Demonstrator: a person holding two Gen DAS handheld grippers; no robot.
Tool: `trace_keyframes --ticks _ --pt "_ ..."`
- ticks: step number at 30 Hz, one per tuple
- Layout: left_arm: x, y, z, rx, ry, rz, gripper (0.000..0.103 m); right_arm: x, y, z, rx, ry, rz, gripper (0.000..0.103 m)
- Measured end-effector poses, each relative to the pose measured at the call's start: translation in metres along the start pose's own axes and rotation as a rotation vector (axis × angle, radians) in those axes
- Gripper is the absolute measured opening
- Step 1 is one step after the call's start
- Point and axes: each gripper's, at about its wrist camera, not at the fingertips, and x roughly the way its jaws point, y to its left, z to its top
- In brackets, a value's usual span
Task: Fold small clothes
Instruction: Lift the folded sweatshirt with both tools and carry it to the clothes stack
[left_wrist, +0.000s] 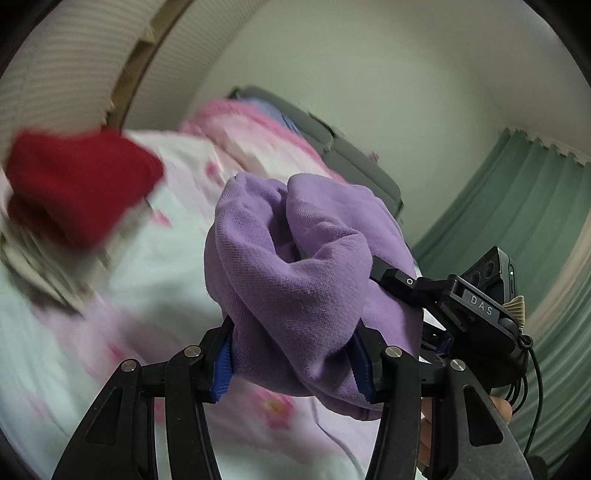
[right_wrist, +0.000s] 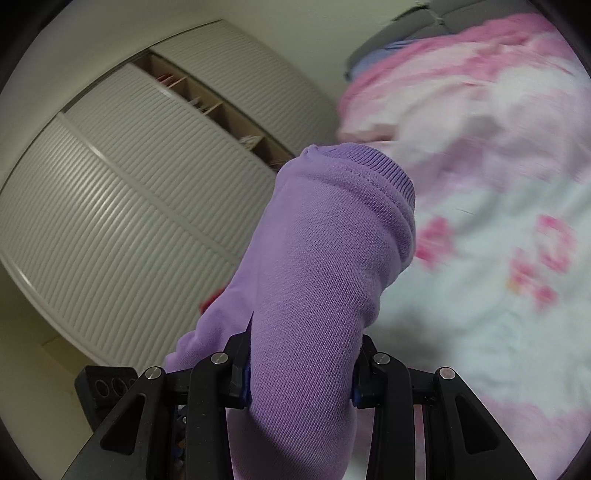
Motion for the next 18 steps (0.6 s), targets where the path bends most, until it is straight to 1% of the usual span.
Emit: trace_keyframes --ticks 6,8,10,12,14,16,18 --pt "-0.050 0.056 0.098 0.029 -0.125 0.087 0.052 0.089 0.096 0.042 -0.068 0.009 0.106 0.038" --pt "-0.059 0.075 0.120 0.027 -0.148 0.109 0.052 0.124 0.127 0.056 -0.082 0.016 0.138 0.038" --pt "-0.065 0.099 0.139 0.020 -0.162 0.138 0.052 0.151 0.145 0.061 -0.091 0.029 0.151 0.038" --pt "-0.065 0.123 0.148 0.005 -0.162 0.159 0.052 0.184 0.157 0.062 -0.085 0.055 0.154 0.038" --pt "-0.059 0.151 0.150 -0.021 -0.142 0.176 0.052 0.209 0.156 0.056 -0.072 0.083 0.145 0.038" --pt "-0.045 0.182 0.145 -0.066 -0.109 0.194 0.052 0.242 0.148 0.050 -0.058 0.127 0.112 0.038" --pt "-0.029 0.211 0.134 -0.110 -0.066 0.214 0.052 0.271 0.136 0.040 -0.043 0.175 0.058 0.038"
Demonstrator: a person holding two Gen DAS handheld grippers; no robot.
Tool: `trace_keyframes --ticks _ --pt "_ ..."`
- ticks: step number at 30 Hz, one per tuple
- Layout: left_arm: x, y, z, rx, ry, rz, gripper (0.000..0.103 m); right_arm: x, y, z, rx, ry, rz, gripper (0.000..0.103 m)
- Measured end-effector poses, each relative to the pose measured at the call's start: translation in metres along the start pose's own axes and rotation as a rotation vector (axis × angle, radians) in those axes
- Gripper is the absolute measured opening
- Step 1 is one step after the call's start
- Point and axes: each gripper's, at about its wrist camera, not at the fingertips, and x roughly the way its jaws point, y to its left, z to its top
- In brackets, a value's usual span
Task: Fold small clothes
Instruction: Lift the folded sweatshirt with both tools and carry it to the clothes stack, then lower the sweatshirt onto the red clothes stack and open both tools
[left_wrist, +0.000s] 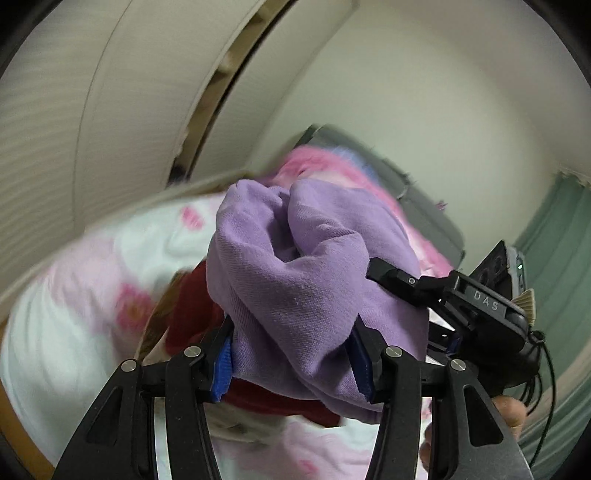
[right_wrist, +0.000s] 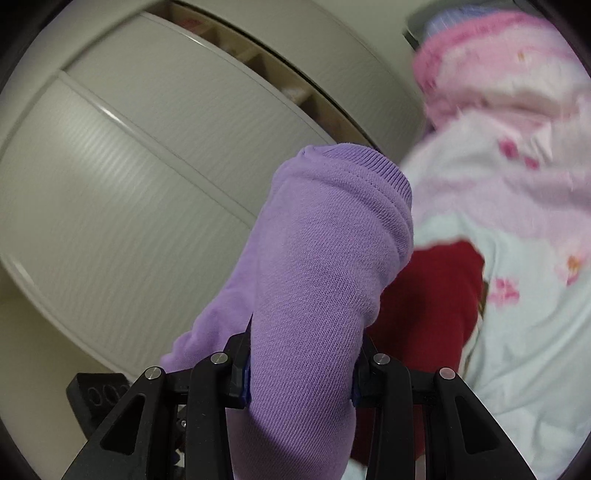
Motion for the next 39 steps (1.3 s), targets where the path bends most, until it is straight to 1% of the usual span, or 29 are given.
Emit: trace_keyframes --ticks 1,3,4,6,9,11,12,13,14,15,16,17,18,21,24,26,29,32,33,36,37,39 --pt "0.015 0.011 -0.005 -0.016 0.022 0.011 0.052 0.014 -0.011 -0.005 0.016 0.031 -0.035 0.038" --pt "0.028 0.023 -0.013 -0.031 0.024 0.009 0.053 0.037 -0.028 -0.014 0.033 0.069 -0.098 0.040" --pt "0.030 0.027 -0.016 -0.032 0.021 0.000 0.053 0.040 -0.033 -0.017 0.029 0.068 -0.107 0.042" --pt "0.032 0.030 -0.020 -0.022 0.017 -0.007 0.054 0.042 -0.038 -0.019 0.016 0.059 -0.101 0.044" --pt "0.032 0.032 -0.022 -0.020 0.003 -0.005 0.055 0.043 -0.035 -0.017 -0.013 0.066 -0.123 0.046" --pt "0.025 0.027 -0.023 -0.014 -0.014 -0.008 0.059 0.040 -0.031 -0.013 -0.015 0.071 -0.138 0.048" --pt "0.021 0.023 -0.023 -0.006 -0.028 -0.010 0.060 0.037 -0.029 -0.012 -0.013 0.069 -0.142 0.052" --pt "0.015 0.018 -0.023 0.005 -0.034 -0.006 0.061 0.032 -0.025 -0.011 -0.020 0.058 -0.158 0.055" --pt "0.013 0.015 -0.022 0.015 -0.042 0.004 0.064 0.027 -0.023 -0.012 -0.032 0.047 -0.177 0.062" --pt "0.009 0.011 -0.021 0.026 -0.052 0.023 0.067 0.022 -0.021 -0.011 -0.044 0.033 -0.201 0.072" --pt "0.005 0.008 -0.021 0.034 -0.064 0.047 0.070 0.013 -0.019 -0.011 -0.061 -0.001 -0.237 0.076" --pt "0.001 0.005 -0.020 0.037 -0.070 0.055 0.070 0.006 -0.017 -0.011 -0.068 -0.019 -0.249 0.082" --pt "-0.002 0.004 -0.019 0.038 -0.076 0.060 0.070 -0.001 -0.016 -0.009 -0.070 -0.033 -0.254 0.084" --pt "-0.016 -0.001 -0.016 0.048 -0.107 0.102 0.073 -0.017 -0.011 -0.006 -0.095 -0.049 -0.259 0.084" --pt "-0.033 -0.012 -0.014 0.095 -0.158 0.163 0.074 -0.027 -0.002 -0.009 -0.140 -0.065 -0.276 0.084" --pt "-0.043 -0.025 -0.014 0.149 -0.192 0.201 0.074 -0.032 0.005 -0.011 -0.186 -0.080 -0.295 0.084" --pt "-0.048 -0.051 -0.012 0.250 -0.218 0.213 0.074 -0.035 0.021 -0.012 -0.279 -0.108 -0.332 0.084" --pt "-0.040 -0.073 -0.012 0.344 -0.210 0.218 0.074 -0.029 0.039 -0.011 -0.397 -0.119 -0.378 0.084" --pt "-0.036 -0.077 -0.012 0.366 -0.203 0.221 0.074 -0.026 0.046 -0.012 -0.460 -0.124 -0.399 0.083" --pt "-0.018 -0.080 -0.013 0.419 -0.177 0.278 0.074 -0.015 0.057 -0.016 -0.588 -0.120 -0.456 0.083" --pt "-0.011 -0.078 -0.014 0.427 -0.162 0.303 0.074 -0.008 0.060 -0.019 -0.639 -0.111 -0.484 0.083" --pt "-0.001 -0.071 -0.015 0.419 -0.143 0.343 0.074 0.003 0.061 -0.023 -0.702 -0.093 -0.529 0.083"
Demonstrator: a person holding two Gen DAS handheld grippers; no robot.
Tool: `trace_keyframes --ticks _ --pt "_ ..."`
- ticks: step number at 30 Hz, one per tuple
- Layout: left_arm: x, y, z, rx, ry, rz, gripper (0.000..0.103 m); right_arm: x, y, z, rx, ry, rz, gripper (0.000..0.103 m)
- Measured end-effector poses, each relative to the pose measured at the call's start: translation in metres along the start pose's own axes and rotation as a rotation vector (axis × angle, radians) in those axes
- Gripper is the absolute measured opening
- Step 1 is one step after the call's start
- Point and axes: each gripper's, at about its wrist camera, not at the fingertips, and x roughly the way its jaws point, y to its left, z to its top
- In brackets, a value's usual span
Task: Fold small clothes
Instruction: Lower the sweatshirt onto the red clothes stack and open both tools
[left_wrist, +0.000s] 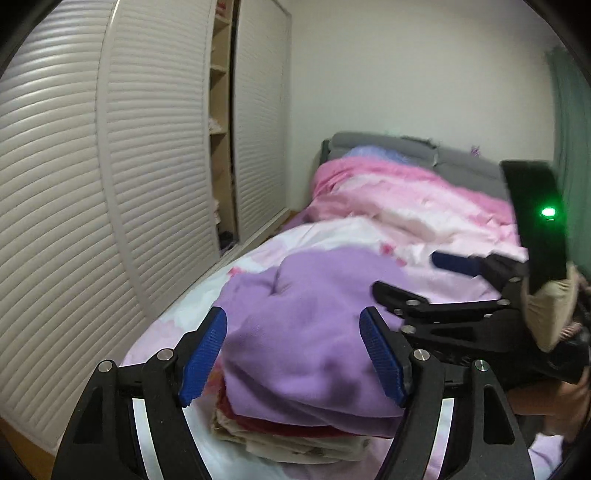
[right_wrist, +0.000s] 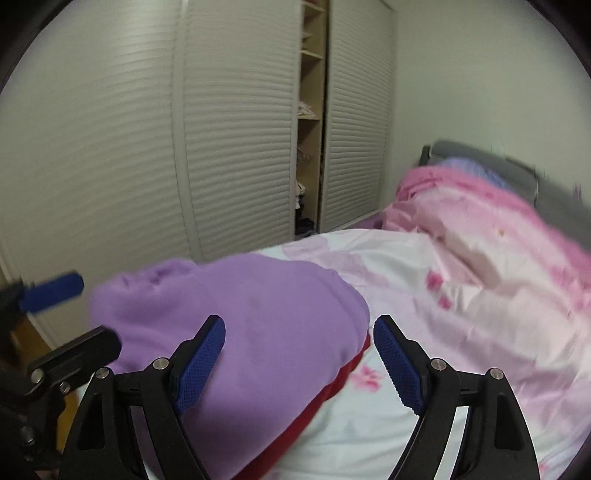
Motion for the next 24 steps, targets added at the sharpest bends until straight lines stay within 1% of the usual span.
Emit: trace_keyframes --ticks 3,5,9,12,14,17,20,24 --pt "0.019 0.012 -0.011 -0.032 0.052 0.057 0.073 0.012 0.008 -0.005 -0.049 0.026 -0.021 0.083" --pt "0.028 0.021 -0.018 -0.063 0.083 0.041 0.074 0.016 0.009 -0.007 -0.045 0.027 -0.009 0.083" --pt "0.038 0.026 -0.027 -0.079 0.096 0.039 0.074 0.031 0.007 -0.011 -0.022 0.057 0.000 0.083" --pt "0.049 0.034 -0.035 -0.131 0.114 0.015 0.075 0.043 0.003 -0.016 0.006 0.084 0.007 0.086" --pt "0.047 0.036 -0.038 -0.157 0.099 0.003 0.075 0.043 0.004 -0.017 0.011 0.084 0.002 0.086" --pt "0.031 0.030 -0.034 -0.134 0.052 0.016 0.075 0.027 0.009 -0.014 -0.007 0.047 -0.028 0.086" --pt "0.013 0.022 -0.028 -0.118 0.020 0.038 0.074 0.000 0.010 -0.012 -0.015 -0.013 -0.049 0.086" --pt "-0.021 0.007 -0.022 -0.086 -0.033 0.048 0.074 -0.040 0.003 -0.015 0.036 -0.062 -0.040 0.086"
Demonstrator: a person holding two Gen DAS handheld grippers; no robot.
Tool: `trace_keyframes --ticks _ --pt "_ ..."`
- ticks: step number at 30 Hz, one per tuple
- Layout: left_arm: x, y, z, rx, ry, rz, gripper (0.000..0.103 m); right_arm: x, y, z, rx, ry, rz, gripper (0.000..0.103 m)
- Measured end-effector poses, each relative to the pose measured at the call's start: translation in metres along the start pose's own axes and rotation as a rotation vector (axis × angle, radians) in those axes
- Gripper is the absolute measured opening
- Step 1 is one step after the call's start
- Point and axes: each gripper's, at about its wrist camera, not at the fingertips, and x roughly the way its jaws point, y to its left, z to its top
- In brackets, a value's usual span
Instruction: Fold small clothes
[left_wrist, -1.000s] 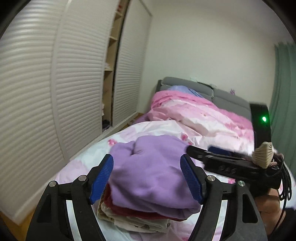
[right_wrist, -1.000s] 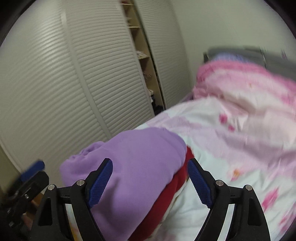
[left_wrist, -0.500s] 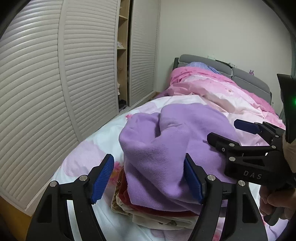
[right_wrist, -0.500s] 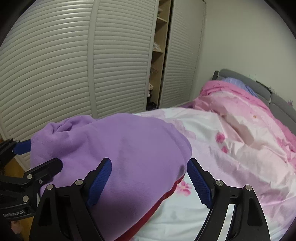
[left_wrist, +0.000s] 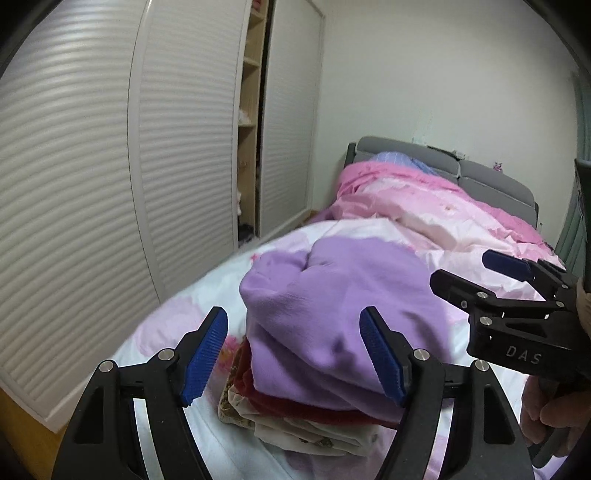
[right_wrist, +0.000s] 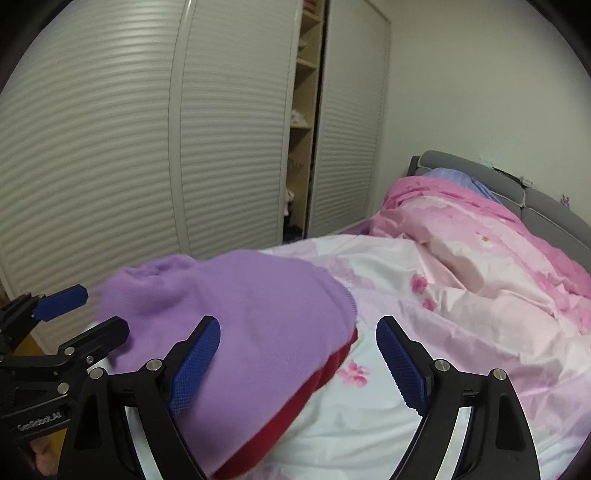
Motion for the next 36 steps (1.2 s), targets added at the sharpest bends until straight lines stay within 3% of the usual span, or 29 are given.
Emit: trace_keyframes --ticks 7,18,28,36 --pt "-0.068 -0.041 0.000 0.062 -0.055 -0.029 0.074 -0.083 -0.019 -0.021 0.066 -0.064 -0.014 0.086" --pt "-0.147 -0.133 -0.035 0.139 -0.071 -0.163 0.074 -0.223 -0.082 -0.095 0.165 -0.113 -0.148 0.086" --pt "-0.199 -0.238 -0.092 0.250 -0.056 -0.329 0.074 -0.331 -0.147 -0.187 0.276 -0.095 -0.318 0.086" --pt "-0.233 -0.289 -0.134 0.293 -0.026 -0.415 0.074 -0.409 -0.176 -0.238 0.337 -0.094 -0.439 0.088"
